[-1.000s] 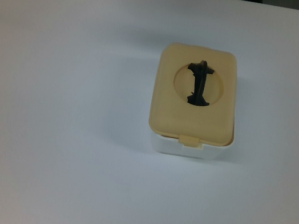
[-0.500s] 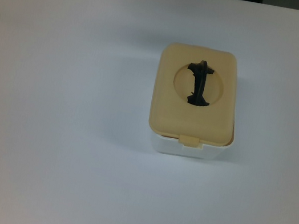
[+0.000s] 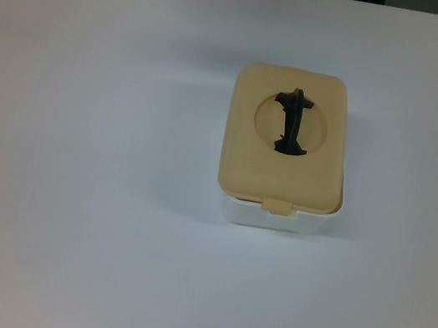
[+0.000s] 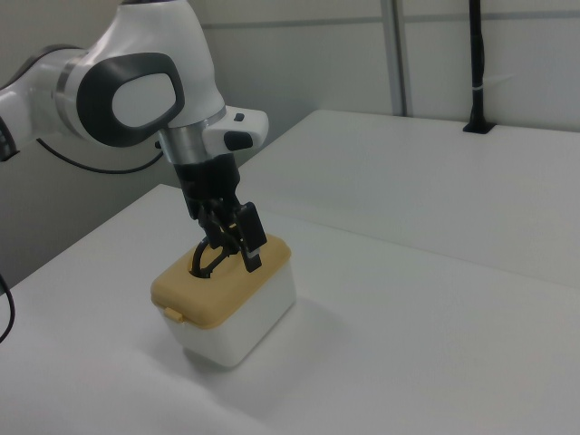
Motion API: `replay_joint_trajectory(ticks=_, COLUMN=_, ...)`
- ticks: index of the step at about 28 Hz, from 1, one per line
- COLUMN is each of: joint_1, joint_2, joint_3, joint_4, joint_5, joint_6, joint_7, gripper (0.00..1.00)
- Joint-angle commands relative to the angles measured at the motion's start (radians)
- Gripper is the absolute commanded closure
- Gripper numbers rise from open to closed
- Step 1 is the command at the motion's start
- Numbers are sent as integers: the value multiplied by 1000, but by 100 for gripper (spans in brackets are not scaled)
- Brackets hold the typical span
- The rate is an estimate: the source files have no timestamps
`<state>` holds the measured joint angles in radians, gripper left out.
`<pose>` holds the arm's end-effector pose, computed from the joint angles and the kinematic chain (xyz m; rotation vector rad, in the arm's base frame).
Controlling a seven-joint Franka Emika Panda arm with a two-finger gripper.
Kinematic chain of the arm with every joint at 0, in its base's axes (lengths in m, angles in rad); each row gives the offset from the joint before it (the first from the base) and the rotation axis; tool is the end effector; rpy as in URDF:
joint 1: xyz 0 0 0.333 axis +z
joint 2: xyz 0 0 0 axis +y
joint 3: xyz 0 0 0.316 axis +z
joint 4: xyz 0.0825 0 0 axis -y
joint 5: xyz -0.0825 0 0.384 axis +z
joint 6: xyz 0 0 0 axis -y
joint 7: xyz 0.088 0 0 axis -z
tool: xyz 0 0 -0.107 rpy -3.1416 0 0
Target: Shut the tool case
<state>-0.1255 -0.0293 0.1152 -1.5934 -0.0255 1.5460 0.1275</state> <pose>0.5427 -0.0074 0.6277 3.1042 -0.2150 -0.0258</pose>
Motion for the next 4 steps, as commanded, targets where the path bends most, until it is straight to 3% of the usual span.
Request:
replay_joint_trajectory(ticks=1, joint_1=-19, joint_2=-1, joint_3=0, joint_4=-7, joint_5=19, joint_6=29, joint_7=-22, gripper=0)
replay_joint_trajectory(ticks=4, joint_1=-19, joint_2=-1, joint_3=1, joint_4=-7, joint_5=19, joint_6=46, joint_7=-22, gripper=0)
